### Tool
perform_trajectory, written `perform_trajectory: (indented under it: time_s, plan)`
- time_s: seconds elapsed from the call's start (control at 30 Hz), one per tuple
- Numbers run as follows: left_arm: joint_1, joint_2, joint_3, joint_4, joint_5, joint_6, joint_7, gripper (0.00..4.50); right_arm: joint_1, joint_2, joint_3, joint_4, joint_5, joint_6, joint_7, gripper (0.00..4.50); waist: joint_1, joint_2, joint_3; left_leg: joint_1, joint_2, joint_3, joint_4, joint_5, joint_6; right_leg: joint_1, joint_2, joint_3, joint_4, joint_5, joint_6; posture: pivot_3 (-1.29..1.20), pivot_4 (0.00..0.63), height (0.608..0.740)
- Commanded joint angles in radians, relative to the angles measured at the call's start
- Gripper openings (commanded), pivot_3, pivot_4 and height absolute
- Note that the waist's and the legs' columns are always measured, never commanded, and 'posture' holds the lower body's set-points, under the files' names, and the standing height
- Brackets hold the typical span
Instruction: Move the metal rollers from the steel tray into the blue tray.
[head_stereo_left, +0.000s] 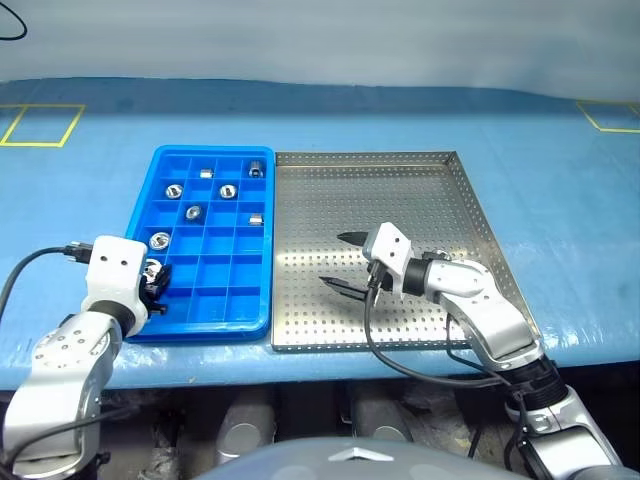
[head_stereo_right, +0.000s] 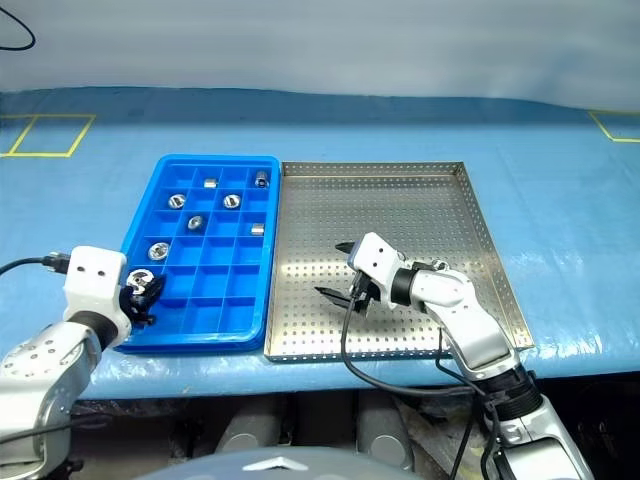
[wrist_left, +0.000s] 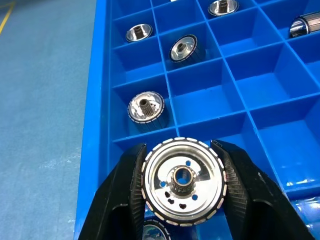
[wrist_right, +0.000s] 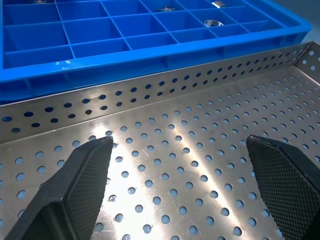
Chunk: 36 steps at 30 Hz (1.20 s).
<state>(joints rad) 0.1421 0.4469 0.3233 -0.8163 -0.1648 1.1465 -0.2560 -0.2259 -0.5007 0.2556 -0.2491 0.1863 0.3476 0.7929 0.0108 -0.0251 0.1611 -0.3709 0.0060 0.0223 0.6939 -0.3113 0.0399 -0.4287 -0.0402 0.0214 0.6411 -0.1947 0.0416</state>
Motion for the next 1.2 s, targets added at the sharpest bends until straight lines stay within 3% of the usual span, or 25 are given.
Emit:
perform_trajectory:
  time_s: [0.03,0.43,0.63,0.8,0.93,1.03,1.2]
  plan:
    - [-0.013,0.009,-0.034,0.029,0.008,-0.04,0.003,1.72,0.006,-0.004,-0.032,-0.039,0.005,-0.019,-0.008,4.5,0.0,0.0,0.0,0.0,0.0,0.0,0.0,0.0,0.0,0.0,0.0,0.0,0.0,0.0,0.0,0.0,0.15,0.74]
    - [-0.041,0.005,-0.08,0.083,-0.006,-0.091,-0.011,1.72,0.029,-0.008,-0.037,-0.069,0.007,-0.009,-0.019,4.5,-0.02,0.0,0.0,0.0,0.0,-0.001,0.0,0.0,0.0,0.0,-0.001,-0.001,0.0,0.0,0.0,-0.02,0.15,0.74]
    - [-0.054,-0.01,-0.062,0.089,-0.004,-0.085,0.01,3.66,0.03,-0.007,-0.041,-0.073,0.005,-0.011,-0.024,4.5,-0.022,0.0,0.0,0.0,0.0,-0.001,0.0,0.0,0.0,0.0,-0.001,-0.001,0.0,0.0,0.0,-0.02,0.15,0.74]
    - [-0.056,-0.024,-0.03,0.071,-0.029,-0.105,0.001,3.66,0.029,0.0,-0.049,-0.072,0.005,-0.016,-0.035,4.5,-0.022,0.0,0.0,0.0,0.0,-0.001,0.0,0.0,0.0,0.0,-0.001,-0.001,0.0,0.0,0.0,-0.03,0.15,0.74]
    - [-0.069,-0.083,0.012,0.022,-0.149,-0.214,-0.08,3.66,-0.006,0.032,-0.095,-0.005,-0.023,0.011,-0.132,4.5,-0.022,0.0,0.0,0.0,0.0,-0.001,0.0,0.0,0.0,0.0,-0.003,-0.001,0.0,0.0,0.0,-0.03,0.15,0.74]
    - [-0.05,-0.078,-0.027,-0.032,-0.216,-0.265,-0.147,3.66,-0.035,0.059,-0.144,0.071,-0.051,0.081,-0.237,4.5,-0.022,0.0,0.0,-0.001,0.0,-0.001,0.001,0.0,-0.001,0.0,-0.004,-0.001,0.0,0.0,0.0,-0.03,0.15,0.74]
    - [-0.004,-0.038,-0.11,-0.059,-0.241,-0.311,-0.193,3.66,-0.047,0.048,-0.149,0.111,-0.063,0.135,-0.244,4.5,-0.023,0.002,-0.001,-0.002,0.0,-0.001,0.001,0.001,-0.001,-0.001,-0.003,-0.001,0.0,0.0,-0.001,-0.02,0.15,0.74]
